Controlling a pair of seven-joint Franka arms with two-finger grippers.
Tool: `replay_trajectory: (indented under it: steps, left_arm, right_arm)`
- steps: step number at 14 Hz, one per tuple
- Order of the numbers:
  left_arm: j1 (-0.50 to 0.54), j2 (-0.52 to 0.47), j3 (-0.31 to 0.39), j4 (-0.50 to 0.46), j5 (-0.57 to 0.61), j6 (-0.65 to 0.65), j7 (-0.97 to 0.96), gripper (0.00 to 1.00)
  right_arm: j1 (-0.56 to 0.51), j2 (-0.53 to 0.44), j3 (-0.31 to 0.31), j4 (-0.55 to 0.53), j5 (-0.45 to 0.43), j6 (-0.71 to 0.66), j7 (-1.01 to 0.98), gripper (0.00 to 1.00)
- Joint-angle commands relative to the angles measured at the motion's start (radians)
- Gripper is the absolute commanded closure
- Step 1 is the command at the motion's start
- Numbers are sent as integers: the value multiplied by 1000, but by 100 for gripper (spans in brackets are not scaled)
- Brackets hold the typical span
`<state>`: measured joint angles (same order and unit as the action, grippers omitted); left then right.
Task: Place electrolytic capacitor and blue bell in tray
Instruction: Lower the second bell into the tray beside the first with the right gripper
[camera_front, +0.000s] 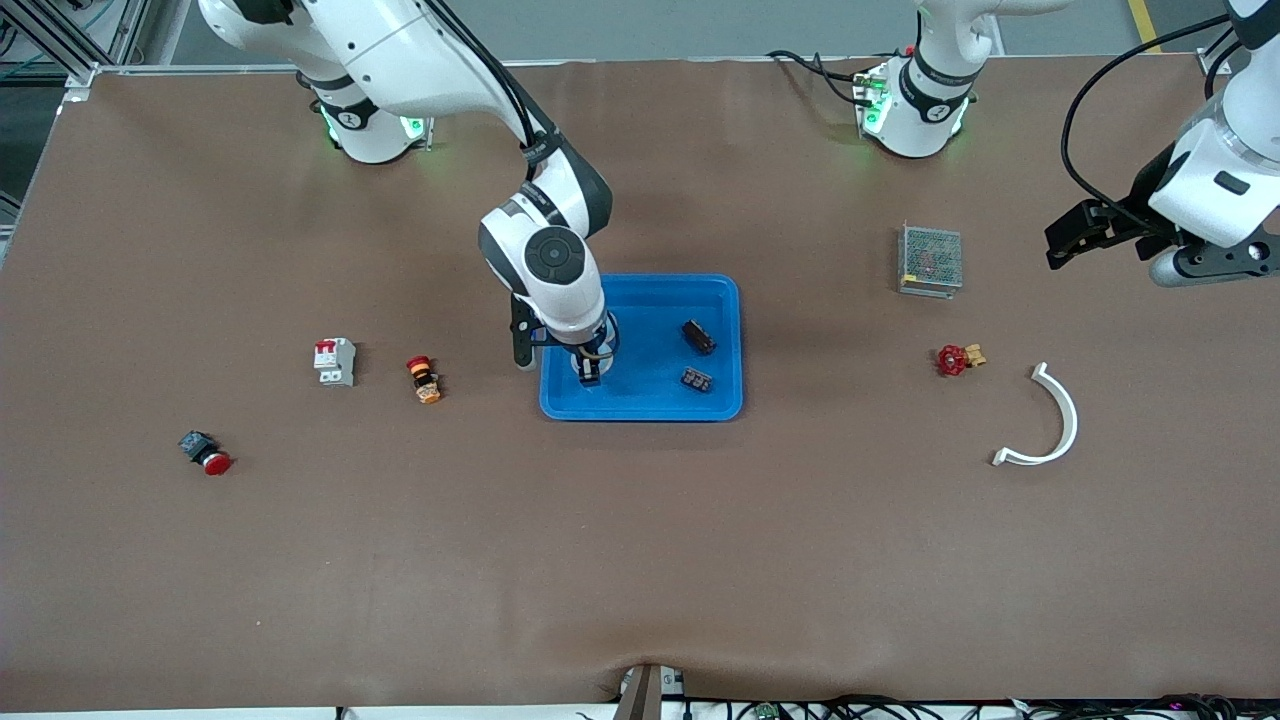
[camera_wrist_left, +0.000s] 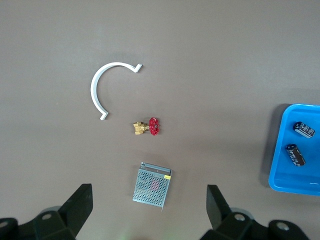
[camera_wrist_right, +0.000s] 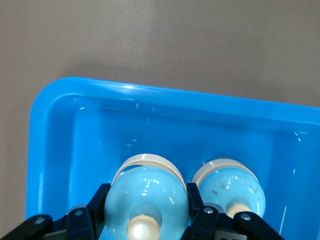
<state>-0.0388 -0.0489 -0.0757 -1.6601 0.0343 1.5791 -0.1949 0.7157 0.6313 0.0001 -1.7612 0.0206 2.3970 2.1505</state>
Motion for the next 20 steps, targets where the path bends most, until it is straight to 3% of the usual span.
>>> replay_trajectory:
  steps: [1,9,18,20]
  left_arm:
    - [10,-16,7,-6,-20,-4,20,0]
    - [19,-16,1,-3,-34,-4,25,0]
    - [17,-28,-6,3,-34,-22,25,0]
    - [17,-28,-4,5,-34,-30,25,0]
  right_arm:
    - [8,22,-12,37,-24,-2,28,100]
    - [-5,90,-12,127,-25,-2,22,100]
    - [-7,123,-12,131,-45,44,22,100]
    - [-5,123,-12,131,-97,44,8,1]
